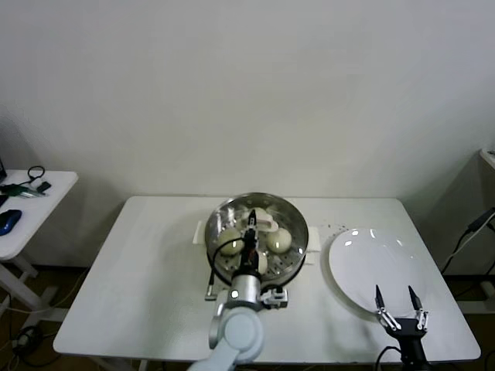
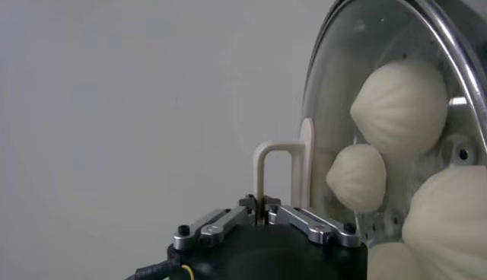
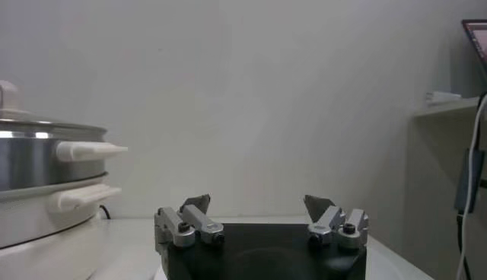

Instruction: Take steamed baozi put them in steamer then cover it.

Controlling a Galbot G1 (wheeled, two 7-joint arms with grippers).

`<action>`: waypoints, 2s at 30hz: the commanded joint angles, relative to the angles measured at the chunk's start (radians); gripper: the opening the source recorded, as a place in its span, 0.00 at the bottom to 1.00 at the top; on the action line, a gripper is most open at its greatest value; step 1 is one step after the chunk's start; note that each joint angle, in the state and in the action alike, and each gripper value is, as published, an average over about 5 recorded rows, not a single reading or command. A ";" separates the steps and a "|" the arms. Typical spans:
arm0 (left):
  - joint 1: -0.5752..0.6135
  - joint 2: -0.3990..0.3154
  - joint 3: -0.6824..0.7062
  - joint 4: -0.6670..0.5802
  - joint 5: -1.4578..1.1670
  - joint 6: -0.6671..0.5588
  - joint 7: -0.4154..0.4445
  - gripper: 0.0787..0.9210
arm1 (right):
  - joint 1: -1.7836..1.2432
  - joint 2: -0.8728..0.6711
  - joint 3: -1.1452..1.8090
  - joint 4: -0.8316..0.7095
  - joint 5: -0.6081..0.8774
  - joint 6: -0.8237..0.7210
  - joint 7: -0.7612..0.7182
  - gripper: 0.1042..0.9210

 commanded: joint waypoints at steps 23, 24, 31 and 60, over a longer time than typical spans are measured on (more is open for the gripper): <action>0.053 0.093 0.033 -0.236 -0.241 0.041 -0.029 0.84 | -0.004 0.009 -0.011 0.022 0.001 -0.050 0.026 0.88; 0.065 0.101 0.027 -0.255 -0.261 0.034 -0.037 0.86 | -0.006 0.008 -0.013 0.025 0.002 -0.052 0.034 0.88; 0.162 0.157 -0.087 -0.357 -0.452 -0.082 -0.138 0.88 | -0.019 -0.003 -0.012 0.070 -0.004 -0.094 0.088 0.88; 0.469 0.227 -0.760 0.036 -1.870 -0.823 -0.135 0.88 | -0.005 0.002 -0.031 0.047 -0.015 -0.106 0.079 0.88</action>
